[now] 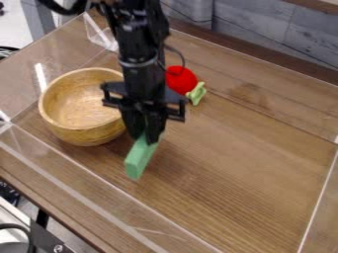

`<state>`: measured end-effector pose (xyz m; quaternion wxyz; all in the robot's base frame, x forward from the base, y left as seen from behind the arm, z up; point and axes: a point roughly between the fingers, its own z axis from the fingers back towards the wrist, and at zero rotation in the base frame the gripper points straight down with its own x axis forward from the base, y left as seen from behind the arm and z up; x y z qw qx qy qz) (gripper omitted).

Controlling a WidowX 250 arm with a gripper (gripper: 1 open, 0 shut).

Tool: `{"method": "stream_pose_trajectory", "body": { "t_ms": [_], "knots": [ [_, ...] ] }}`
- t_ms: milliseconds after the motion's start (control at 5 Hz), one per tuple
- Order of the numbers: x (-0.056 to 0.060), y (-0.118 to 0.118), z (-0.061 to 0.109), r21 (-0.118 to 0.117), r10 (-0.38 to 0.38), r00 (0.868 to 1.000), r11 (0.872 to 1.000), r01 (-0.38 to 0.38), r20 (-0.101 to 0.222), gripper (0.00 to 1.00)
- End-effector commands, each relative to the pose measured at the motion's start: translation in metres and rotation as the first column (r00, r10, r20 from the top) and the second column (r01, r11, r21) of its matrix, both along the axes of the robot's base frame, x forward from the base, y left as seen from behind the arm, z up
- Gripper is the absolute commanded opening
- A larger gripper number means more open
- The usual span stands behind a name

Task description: Put the green stick in the brown bowl

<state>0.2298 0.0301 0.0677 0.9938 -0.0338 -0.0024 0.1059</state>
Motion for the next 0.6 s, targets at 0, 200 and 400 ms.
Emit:
{"method": "stream_pose_trajectory", "body": {
  "t_ms": [0, 200, 400],
  "knots": [
    [0.011, 0.015, 0.022, 0.005, -0.004, 0.997, 1.0, 0.004, 0.078, 0.0],
    [0.015, 0.035, 0.028, 0.003, -0.009, 0.995, 1.0, 0.009, 0.1, 0.0],
    [0.023, 0.049, 0.036, 0.001, -0.017, 0.993, 1.0, 0.017, 0.119, 0.0]
  ]
}}
